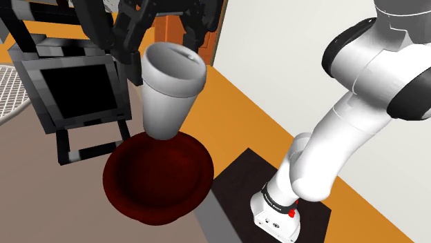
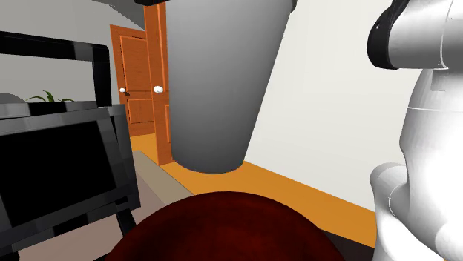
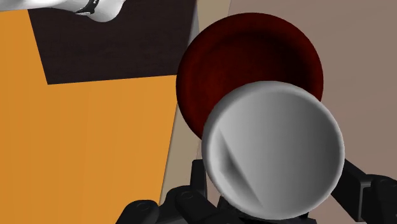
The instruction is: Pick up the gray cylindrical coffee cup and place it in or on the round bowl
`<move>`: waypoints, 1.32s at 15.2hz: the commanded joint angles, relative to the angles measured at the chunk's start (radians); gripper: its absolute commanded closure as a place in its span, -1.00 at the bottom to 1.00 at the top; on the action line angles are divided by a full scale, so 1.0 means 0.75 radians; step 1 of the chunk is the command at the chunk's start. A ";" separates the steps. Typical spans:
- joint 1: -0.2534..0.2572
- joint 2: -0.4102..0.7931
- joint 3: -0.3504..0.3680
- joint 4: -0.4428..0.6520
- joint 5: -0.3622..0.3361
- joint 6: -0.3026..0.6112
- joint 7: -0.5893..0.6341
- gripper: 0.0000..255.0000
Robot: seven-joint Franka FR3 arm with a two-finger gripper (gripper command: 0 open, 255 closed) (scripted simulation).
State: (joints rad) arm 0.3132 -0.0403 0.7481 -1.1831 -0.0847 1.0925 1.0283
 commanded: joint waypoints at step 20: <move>-0.030 -0.261 -0.112 -0.533 0.162 0.339 -0.103 1.00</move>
State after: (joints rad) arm 0.2908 -0.2360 0.6645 -1.5828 0.0370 1.3465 0.9511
